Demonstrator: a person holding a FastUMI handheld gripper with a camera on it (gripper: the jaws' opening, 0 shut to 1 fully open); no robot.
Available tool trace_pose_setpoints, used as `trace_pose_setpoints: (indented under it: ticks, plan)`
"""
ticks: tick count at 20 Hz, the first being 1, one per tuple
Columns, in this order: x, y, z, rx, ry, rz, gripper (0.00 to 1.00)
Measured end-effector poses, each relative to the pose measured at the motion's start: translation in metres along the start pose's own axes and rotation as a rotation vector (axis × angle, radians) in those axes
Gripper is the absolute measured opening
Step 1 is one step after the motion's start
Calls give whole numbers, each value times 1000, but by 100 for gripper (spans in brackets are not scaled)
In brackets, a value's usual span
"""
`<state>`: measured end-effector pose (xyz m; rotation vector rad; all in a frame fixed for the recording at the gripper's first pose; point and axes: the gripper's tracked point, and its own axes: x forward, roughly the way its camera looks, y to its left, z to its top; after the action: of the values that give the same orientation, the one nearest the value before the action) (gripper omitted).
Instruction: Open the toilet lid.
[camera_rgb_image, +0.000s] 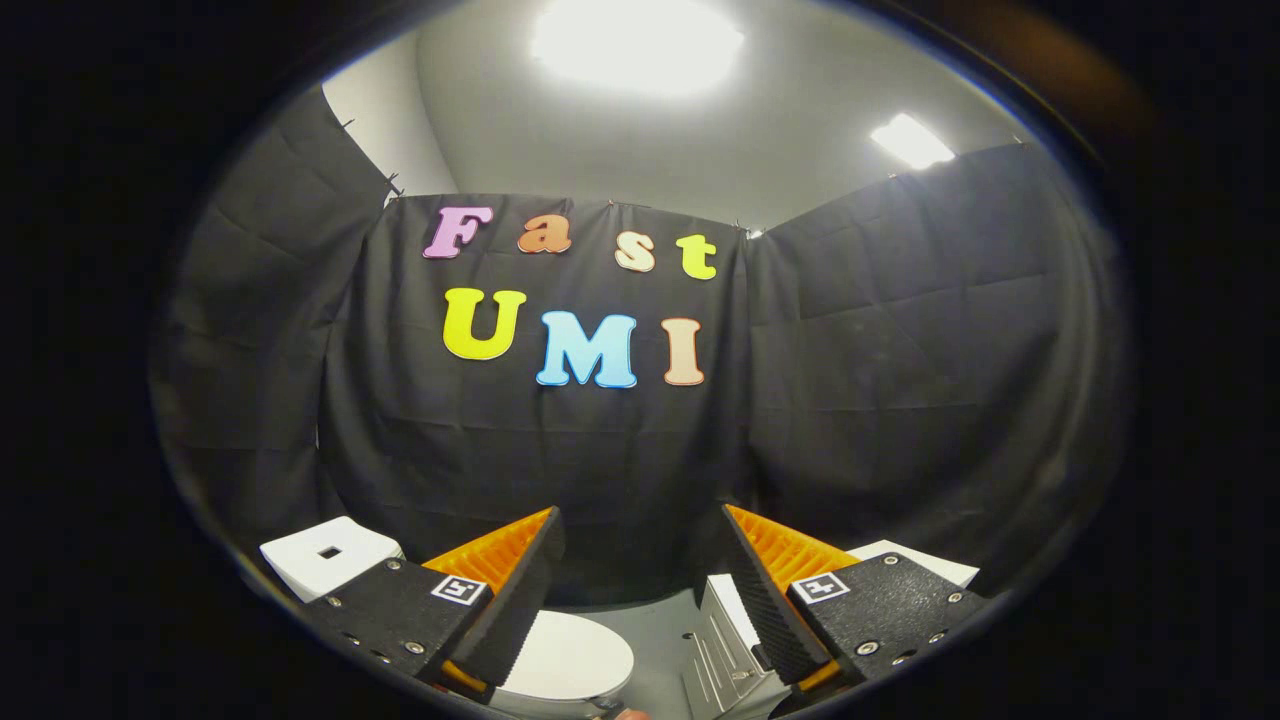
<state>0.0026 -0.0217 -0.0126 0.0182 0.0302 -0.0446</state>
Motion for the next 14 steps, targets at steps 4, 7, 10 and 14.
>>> trace_pose_setpoints:
  ticks: [4, 7, 10, 14]
  plan:
    - [0, -3, -3, 2, 5, -7, 95]
    - [1, -4, -4, 8, 8, -7, 95]
    - [1, -4, -6, 15, 10, -4, 95]
    - [5, -4, -14, 18, 22, -3, 95]
